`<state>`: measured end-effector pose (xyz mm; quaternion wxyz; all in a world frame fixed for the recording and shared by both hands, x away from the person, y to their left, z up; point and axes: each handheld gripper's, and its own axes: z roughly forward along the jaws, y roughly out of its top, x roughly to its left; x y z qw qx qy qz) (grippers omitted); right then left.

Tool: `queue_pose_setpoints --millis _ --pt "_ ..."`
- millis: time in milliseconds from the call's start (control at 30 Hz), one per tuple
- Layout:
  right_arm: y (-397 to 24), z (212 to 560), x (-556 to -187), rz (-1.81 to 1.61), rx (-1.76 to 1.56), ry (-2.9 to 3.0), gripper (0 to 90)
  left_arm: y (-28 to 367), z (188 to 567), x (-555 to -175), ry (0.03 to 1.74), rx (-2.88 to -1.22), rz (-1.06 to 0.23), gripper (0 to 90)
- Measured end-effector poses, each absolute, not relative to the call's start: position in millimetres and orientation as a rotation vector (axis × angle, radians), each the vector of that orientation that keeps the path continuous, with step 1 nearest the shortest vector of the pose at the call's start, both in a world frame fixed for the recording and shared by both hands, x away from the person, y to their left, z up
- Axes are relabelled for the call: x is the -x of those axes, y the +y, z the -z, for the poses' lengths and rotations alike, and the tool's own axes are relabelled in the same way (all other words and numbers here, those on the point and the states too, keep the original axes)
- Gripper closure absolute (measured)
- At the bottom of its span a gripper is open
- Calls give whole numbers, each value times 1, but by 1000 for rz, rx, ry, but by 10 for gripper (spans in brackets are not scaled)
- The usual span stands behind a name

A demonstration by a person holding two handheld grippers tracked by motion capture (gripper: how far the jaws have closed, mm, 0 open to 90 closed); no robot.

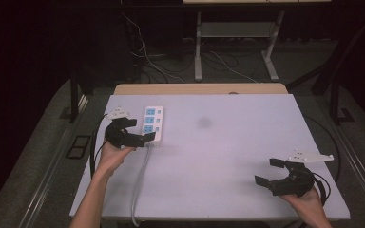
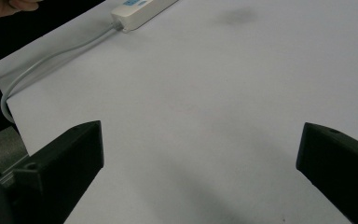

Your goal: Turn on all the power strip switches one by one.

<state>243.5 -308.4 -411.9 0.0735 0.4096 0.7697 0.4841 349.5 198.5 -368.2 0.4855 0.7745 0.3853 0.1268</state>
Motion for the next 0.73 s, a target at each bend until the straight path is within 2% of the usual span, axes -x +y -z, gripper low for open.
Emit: queue_pose_setpoints --millis 367,733 --pt "-307 412 -242 -1454 -1232 2311 5 193 372 -302 874 -1836 -325 0" --pt "-308 412 -241 -1463 -1233 2302 5 187 384 -271 835 -1841 -309 0"
